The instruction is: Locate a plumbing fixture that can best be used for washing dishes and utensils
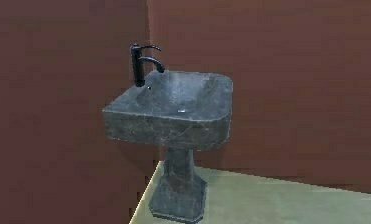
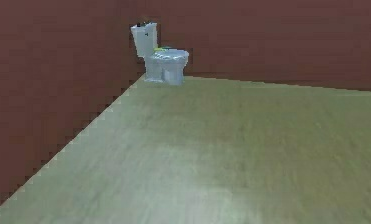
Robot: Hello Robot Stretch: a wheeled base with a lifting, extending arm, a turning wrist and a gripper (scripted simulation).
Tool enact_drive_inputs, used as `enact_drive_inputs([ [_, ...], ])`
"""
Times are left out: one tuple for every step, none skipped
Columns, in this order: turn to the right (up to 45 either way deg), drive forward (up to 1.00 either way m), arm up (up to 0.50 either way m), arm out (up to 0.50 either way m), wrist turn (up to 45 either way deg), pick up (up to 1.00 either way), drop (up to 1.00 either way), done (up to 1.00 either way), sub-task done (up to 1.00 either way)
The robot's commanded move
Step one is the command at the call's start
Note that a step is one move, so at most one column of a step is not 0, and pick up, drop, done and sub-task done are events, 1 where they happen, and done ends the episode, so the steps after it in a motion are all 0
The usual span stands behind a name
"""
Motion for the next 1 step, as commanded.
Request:
enact_drive_inputs([
  [0.0, 0.0, 0.0, 0.0, 0.0, 0.0, 0.0, 1.0, 0.0],
])
